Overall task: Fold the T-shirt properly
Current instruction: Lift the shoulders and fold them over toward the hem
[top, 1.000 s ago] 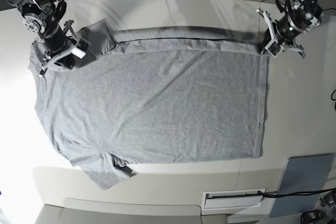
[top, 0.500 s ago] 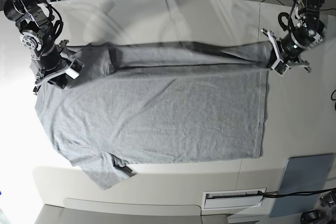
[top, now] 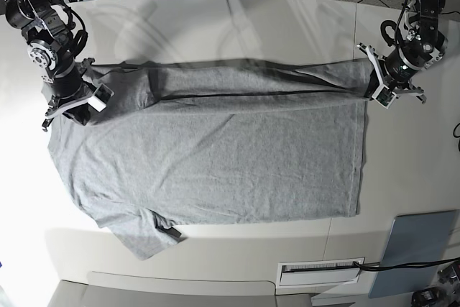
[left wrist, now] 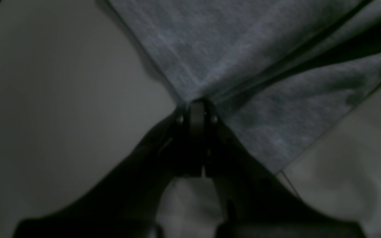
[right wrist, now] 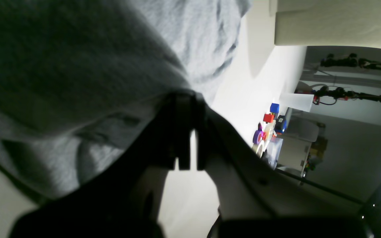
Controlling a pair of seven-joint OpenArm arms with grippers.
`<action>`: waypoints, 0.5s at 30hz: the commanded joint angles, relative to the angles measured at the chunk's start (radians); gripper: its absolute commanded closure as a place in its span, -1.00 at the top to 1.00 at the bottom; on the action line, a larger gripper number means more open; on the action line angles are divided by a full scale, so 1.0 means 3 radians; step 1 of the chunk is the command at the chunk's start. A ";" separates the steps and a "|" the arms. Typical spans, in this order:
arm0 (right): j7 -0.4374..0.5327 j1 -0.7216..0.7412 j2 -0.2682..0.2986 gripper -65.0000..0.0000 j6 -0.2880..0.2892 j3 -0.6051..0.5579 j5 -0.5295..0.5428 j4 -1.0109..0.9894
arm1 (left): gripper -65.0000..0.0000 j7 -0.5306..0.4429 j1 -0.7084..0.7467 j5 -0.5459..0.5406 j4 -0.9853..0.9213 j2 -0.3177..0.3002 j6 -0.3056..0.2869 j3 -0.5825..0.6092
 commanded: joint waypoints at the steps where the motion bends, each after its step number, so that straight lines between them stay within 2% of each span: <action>1: 0.0013 0.0066 0.0074 -1.00 -0.0069 0.0034 -0.0033 0.0038 | -1.00 -0.0066 -0.0033 -0.0038 0.0045 -0.0056 0.0004 -0.0028; 5: 0.0013 0.0106 0.0074 -1.00 -0.0067 0.0034 -0.0028 0.0038 | -1.00 -0.0070 -0.0064 -0.0122 0.0045 -0.0052 -0.0240 -0.0028; 15: 0.0009 0.0111 0.0074 -1.00 -0.0067 0.0034 0.0019 0.0038 | -1.00 -0.0052 -0.0228 -0.0121 0.0020 -0.0048 -0.0202 -0.0028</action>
